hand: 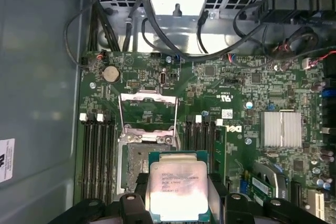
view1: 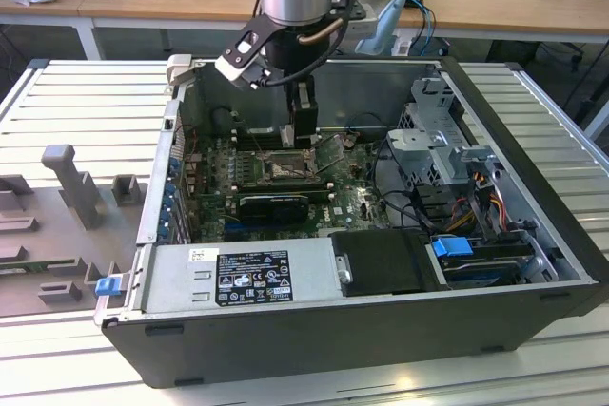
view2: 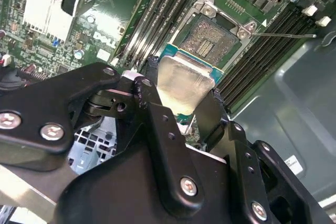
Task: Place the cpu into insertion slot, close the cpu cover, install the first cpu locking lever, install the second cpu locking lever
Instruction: 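Place the cpu into insertion slot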
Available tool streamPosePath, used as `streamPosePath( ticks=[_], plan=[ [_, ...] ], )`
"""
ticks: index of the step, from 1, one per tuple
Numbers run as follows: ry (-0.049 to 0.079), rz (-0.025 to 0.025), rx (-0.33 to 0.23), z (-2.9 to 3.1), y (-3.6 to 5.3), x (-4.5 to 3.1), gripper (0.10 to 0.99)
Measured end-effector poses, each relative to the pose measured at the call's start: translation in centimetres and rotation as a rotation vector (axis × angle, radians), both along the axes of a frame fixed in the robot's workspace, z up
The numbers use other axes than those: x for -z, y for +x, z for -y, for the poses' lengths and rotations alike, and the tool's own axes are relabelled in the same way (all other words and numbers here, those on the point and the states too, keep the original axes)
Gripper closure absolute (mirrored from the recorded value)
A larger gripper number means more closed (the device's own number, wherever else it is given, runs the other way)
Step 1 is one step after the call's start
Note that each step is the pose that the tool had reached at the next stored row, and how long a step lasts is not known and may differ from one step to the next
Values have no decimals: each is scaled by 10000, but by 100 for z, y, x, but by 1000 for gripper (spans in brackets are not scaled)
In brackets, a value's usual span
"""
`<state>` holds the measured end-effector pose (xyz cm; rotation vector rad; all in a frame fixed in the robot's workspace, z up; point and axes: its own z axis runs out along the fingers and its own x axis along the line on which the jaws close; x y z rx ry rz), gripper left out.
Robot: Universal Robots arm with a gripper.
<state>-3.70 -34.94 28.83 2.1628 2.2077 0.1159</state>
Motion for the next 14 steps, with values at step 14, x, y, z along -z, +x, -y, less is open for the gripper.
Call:
streamPosePath(
  ticks=[14],
  plan=[
    [-2,1,5,-123,-39,328,561]
  ],
)
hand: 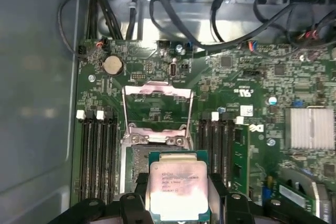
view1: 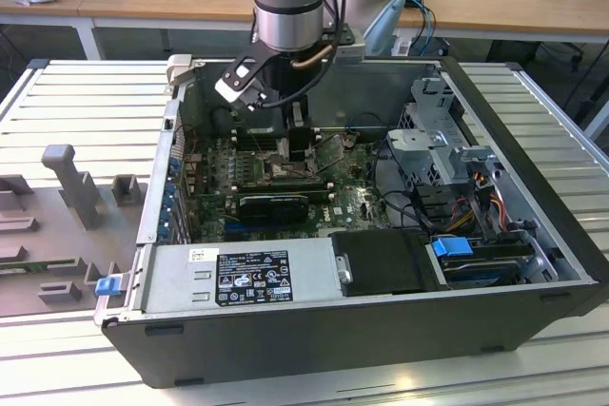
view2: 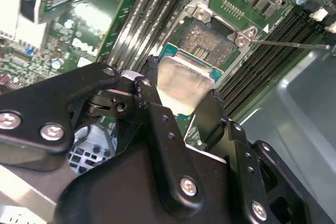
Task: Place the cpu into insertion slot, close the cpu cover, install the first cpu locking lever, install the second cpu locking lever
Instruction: 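Place the cpu into insertion slot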
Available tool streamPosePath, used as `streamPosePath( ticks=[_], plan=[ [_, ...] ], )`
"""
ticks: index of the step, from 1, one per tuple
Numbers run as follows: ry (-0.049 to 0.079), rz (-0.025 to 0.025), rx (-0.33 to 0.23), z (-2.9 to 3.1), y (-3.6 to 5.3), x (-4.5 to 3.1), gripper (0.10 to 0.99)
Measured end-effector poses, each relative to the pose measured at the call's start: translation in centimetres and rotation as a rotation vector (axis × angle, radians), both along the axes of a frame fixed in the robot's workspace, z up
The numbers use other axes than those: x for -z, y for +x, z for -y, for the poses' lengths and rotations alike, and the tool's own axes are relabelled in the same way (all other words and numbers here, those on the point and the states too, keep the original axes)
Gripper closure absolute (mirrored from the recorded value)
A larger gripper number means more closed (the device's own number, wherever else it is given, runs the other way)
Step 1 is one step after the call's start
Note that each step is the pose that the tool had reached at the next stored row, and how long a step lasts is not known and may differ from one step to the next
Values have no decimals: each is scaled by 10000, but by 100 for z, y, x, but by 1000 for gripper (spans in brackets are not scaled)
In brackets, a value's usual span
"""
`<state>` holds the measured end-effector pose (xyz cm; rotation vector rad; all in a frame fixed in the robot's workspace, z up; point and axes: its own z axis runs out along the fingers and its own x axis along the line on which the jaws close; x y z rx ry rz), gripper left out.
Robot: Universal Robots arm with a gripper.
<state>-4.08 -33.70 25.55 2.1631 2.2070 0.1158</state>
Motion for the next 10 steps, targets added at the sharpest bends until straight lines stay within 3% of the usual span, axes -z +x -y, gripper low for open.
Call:
streamPosePath(
  ticks=[6,10],
  plan=[
    [0,1,170,-78,-26,134,561],
    [0,-1,226,-127,-90,219,561]
  ],
)
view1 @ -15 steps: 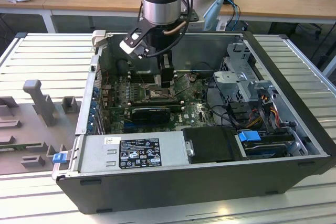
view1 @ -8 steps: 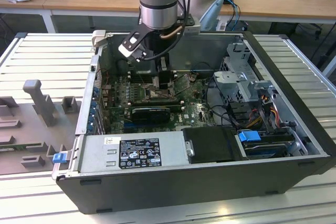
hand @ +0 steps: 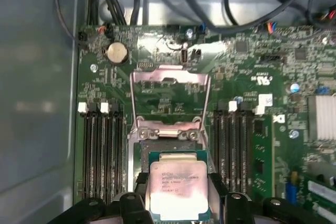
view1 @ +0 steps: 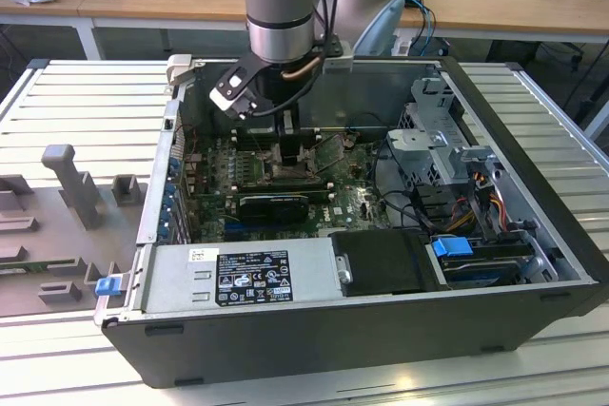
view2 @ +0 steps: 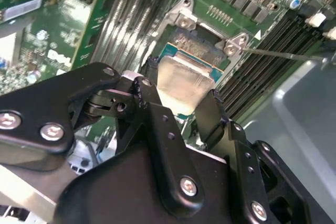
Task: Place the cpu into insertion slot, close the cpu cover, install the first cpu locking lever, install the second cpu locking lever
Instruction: 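Place the cpu into insertion slot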
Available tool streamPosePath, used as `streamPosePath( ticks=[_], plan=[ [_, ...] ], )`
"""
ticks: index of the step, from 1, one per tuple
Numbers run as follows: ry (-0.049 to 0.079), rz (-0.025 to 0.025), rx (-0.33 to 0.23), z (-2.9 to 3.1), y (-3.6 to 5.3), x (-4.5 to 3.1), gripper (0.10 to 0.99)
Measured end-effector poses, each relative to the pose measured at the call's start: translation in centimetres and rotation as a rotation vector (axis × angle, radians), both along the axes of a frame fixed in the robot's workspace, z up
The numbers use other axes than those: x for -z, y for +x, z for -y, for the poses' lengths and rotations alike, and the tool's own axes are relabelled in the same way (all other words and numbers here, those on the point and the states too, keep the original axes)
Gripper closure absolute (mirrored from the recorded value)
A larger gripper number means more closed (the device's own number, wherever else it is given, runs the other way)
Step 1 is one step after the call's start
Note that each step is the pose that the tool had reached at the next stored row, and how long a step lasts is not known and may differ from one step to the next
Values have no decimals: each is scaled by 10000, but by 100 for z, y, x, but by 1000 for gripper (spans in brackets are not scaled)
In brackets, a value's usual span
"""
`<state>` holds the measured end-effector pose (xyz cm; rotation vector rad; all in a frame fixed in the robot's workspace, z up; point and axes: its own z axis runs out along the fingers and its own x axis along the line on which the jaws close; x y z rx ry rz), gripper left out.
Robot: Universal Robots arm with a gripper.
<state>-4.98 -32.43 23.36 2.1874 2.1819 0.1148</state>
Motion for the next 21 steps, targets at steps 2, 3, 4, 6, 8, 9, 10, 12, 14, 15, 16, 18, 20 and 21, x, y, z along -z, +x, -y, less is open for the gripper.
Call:
streamPosePath(
  ticks=[2,3,4,6,8,9,10,12,14,15,16,18,20,21],
  plan=[
    [0,0,15,-18,-4,44,561],
    [-1,0,32,-23,-4,65,561],
    [0,0,105,-24,-3,89,561],
    [0,0,408,-25,-4,140,561],
    [0,1,416,-37,-4,185,561],
    [-2,0,416,-41,-4,191,561],
    [-2,0,403,-47,-3,198,561],
    [-11,1,328,-52,4,211,561],
    [-19,1,298,-55,8,235,561],
    [-22,1,295,-61,10,252,561],
    [-22,1,295,-64,13,261,561],
    [-22,1,298,-71,18,277,561],
    [-22,0,297,-74,22,292,561],
    [-22,0,296,-76,23,308,561]
  ],
)
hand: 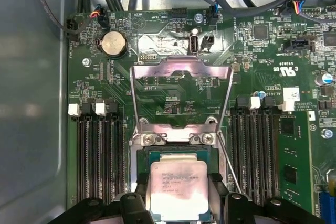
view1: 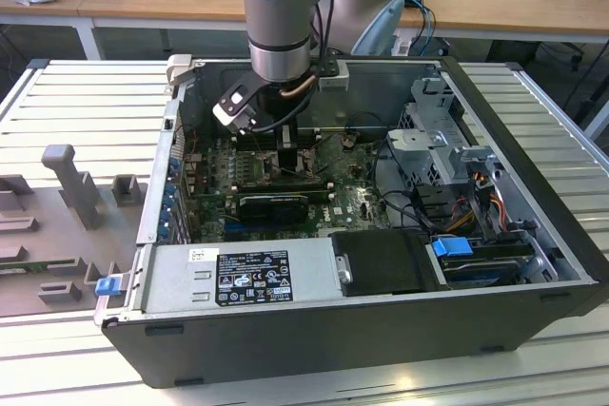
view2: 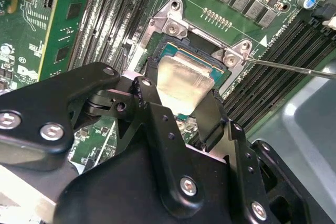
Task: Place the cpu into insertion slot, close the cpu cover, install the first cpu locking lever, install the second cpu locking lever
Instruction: 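Place the cpu into insertion slot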
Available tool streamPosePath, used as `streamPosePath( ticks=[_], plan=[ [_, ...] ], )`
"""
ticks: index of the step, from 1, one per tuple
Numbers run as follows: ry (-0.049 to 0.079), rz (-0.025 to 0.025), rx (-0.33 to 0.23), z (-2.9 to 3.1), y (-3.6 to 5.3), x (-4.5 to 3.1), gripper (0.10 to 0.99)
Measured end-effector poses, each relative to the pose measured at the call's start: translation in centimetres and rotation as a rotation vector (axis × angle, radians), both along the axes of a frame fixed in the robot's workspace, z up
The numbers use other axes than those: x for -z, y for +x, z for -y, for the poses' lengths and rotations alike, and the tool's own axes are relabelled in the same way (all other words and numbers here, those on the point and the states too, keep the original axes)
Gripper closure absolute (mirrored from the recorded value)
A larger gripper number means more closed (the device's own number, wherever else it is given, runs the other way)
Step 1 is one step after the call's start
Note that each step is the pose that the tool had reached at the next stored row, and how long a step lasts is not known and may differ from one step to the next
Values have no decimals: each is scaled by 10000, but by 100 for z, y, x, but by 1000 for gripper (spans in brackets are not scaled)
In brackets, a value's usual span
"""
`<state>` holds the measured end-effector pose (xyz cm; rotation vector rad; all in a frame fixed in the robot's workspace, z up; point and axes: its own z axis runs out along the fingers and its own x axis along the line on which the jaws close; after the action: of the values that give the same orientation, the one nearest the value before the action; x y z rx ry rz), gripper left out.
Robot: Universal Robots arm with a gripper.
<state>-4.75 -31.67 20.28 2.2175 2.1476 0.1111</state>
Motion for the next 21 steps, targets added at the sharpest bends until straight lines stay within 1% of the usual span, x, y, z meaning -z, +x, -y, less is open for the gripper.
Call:
streamPosePath(
  ticks=[1,7,8,9,11,12,13,15,18,19,21],
  plan=[
    [0,1,-1,-1,0,10,561],
    [-1,-1,0,-1,0,13,549],
    [0,0,0,-1,0,13,482],
    [1,1,0,-1,0,12,482],
    [0,0,0,-1,0,-9,482],
    [0,-1,0,-1,0,-46,482],
    [-1,-2,0,-1,0,-64,565],
    [-1,-18,6,-1,7,-74,690],
    [-2,-23,12,-1,10,-97,871],
    [-2,-23,13,-1,10,-106,871],
    [-1,-23,16,-1,10,-119,980]
  ],
)
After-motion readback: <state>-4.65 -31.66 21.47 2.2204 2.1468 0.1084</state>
